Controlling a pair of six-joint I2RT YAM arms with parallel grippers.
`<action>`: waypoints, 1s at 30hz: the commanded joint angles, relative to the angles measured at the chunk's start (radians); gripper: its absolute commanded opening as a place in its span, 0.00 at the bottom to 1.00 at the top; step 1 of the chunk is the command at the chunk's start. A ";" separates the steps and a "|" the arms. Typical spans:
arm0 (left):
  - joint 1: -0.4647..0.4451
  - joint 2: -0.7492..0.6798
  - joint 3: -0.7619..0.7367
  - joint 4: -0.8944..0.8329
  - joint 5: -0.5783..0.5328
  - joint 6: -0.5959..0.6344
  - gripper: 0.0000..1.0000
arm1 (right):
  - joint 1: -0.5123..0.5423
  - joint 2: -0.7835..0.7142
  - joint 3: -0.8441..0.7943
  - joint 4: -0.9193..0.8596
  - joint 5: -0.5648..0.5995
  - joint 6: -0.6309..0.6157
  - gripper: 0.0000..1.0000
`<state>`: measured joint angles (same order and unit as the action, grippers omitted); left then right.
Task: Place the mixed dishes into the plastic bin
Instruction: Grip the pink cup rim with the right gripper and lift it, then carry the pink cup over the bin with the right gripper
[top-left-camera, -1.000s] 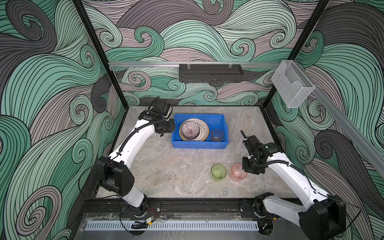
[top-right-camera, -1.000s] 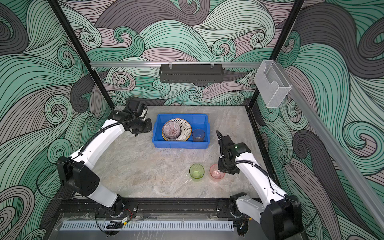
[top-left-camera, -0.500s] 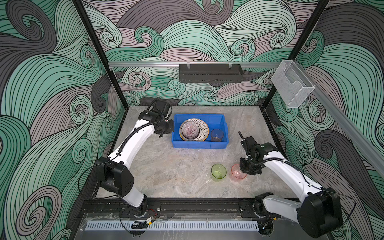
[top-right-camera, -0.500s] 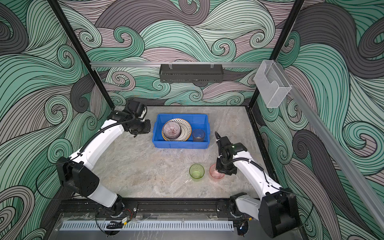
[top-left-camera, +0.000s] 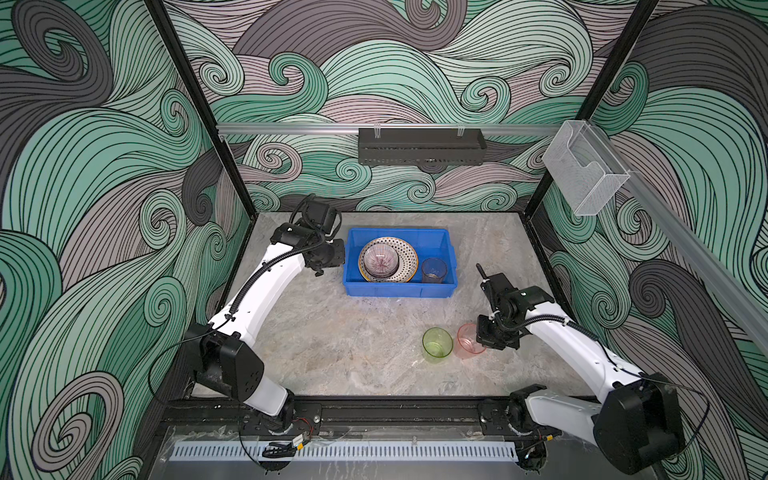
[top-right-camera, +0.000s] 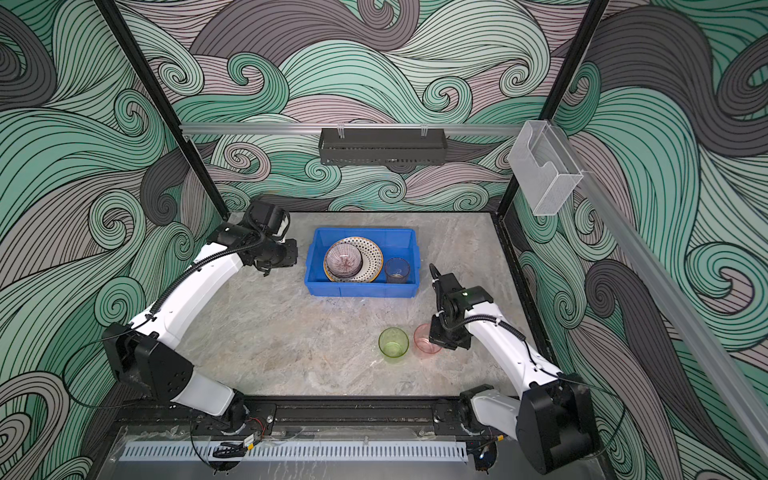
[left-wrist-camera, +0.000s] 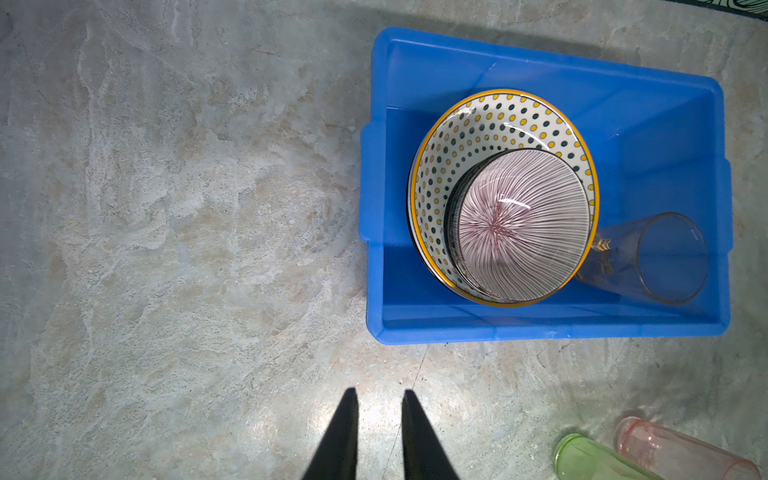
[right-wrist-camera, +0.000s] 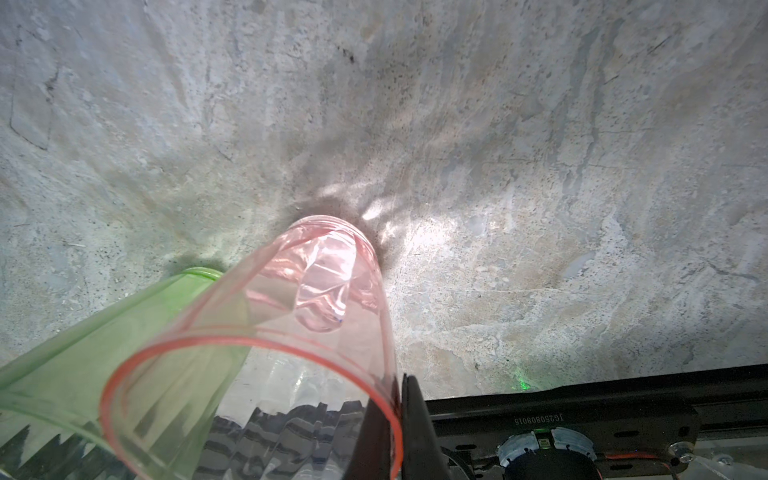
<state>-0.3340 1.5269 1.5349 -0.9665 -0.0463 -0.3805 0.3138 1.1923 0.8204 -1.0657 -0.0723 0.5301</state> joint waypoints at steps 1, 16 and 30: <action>0.009 -0.028 -0.011 -0.008 -0.026 0.004 0.23 | -0.002 -0.002 0.033 -0.016 0.003 -0.008 0.00; 0.010 -0.047 -0.007 0.005 -0.031 -0.003 0.23 | -0.003 -0.007 0.185 -0.026 0.060 -0.051 0.00; 0.010 -0.048 -0.009 0.005 -0.038 0.002 0.23 | -0.001 0.066 0.346 -0.033 0.105 -0.113 0.00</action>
<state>-0.3340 1.4902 1.5200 -0.9642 -0.0677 -0.3813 0.3138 1.2430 1.1252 -1.0912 0.0006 0.4393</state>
